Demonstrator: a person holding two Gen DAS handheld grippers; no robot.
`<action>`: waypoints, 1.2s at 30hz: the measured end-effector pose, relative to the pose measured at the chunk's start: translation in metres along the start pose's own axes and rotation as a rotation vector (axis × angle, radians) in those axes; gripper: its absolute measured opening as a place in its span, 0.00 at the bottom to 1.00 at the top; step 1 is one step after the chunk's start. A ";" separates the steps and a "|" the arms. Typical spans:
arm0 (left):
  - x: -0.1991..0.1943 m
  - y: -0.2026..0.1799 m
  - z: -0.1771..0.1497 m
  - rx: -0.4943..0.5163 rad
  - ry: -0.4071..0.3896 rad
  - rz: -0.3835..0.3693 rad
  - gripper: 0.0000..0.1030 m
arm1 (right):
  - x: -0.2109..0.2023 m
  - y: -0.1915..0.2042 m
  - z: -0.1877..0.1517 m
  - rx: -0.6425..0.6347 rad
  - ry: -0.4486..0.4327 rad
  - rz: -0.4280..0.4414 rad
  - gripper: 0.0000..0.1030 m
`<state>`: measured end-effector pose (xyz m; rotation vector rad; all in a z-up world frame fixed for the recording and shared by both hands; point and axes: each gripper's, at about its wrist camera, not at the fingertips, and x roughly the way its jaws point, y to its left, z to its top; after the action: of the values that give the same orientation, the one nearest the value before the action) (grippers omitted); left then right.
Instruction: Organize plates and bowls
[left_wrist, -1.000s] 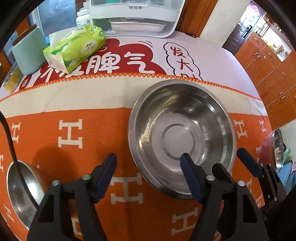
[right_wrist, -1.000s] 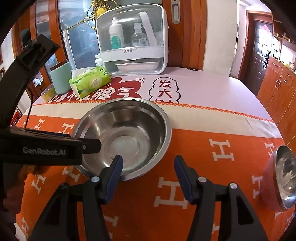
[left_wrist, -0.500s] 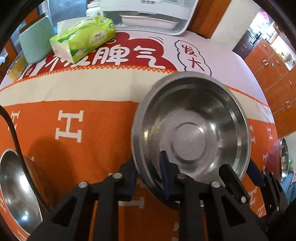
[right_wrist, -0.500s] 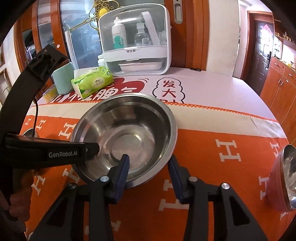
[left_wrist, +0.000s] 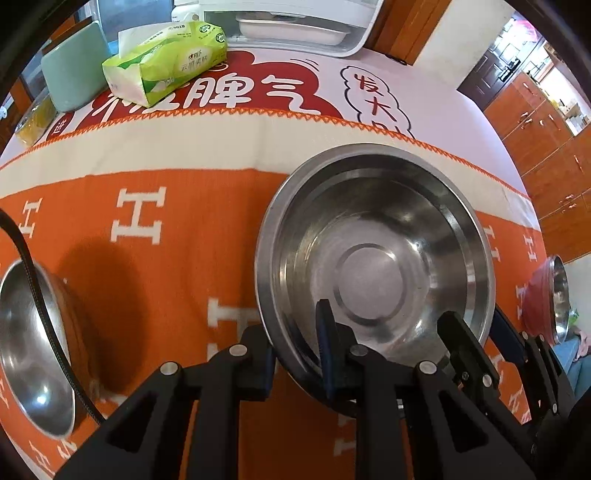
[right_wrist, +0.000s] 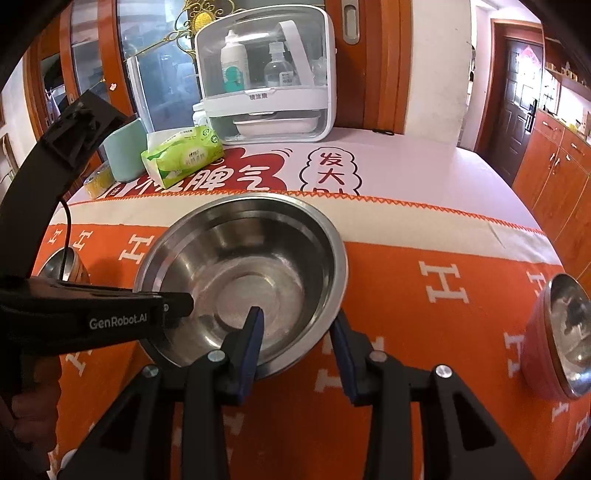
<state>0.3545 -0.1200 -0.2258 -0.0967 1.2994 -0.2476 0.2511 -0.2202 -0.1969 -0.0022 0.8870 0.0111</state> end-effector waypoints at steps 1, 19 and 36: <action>-0.003 -0.001 -0.004 0.006 -0.001 -0.003 0.18 | -0.004 0.000 -0.001 -0.003 -0.003 -0.003 0.36; -0.096 -0.015 -0.058 0.080 -0.130 -0.061 0.19 | -0.100 0.016 -0.014 -0.051 -0.108 -0.045 0.36; -0.178 -0.017 -0.127 0.155 -0.238 -0.073 0.19 | -0.193 0.049 -0.051 -0.093 -0.200 -0.097 0.36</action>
<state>0.1861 -0.0858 -0.0892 -0.0402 1.0375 -0.3867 0.0890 -0.1730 -0.0792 -0.1292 0.6849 -0.0374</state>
